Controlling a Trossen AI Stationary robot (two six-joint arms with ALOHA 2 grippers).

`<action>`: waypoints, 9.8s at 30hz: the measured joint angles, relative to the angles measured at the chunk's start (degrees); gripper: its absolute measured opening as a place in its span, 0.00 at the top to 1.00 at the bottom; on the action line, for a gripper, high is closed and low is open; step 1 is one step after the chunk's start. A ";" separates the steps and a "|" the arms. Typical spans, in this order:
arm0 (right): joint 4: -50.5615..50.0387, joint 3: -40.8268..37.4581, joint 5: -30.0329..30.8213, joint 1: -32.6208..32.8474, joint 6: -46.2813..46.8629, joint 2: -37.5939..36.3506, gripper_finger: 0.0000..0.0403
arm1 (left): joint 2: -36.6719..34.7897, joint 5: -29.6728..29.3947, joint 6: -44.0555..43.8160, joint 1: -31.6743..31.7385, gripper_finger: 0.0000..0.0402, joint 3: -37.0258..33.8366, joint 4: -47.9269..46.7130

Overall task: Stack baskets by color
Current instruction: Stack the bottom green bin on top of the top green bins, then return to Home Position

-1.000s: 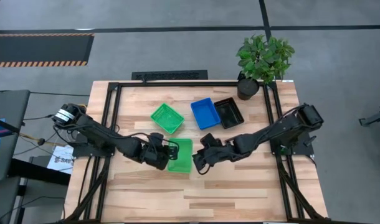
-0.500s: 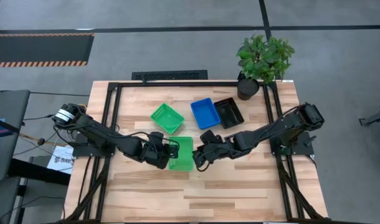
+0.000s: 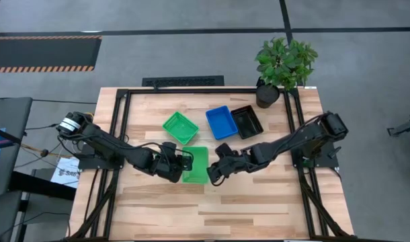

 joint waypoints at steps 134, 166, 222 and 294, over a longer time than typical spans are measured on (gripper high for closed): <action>-61.07 61.48 -24.38 -34.29 -66.59 -16.90 0.47 | -52.35 -2.26 52.19 -0.82 0.19 4.34 -4.58; 5.54 -41.46 -21.42 -27.99 -40.48 -95.11 0.47 | -83.30 10.30 68.24 -0.81 0.19 -32.65 23.64; 21.91 -66.62 -15.26 -18.18 -47.21 -94.18 0.47 | -87.27 9.92 77.96 -0.81 0.19 -50.12 30.18; 15.17 -66.55 -15.37 -18.18 -47.28 -94.15 0.47 | -86.90 3.24 77.50 -0.83 0.19 -49.64 17.12</action>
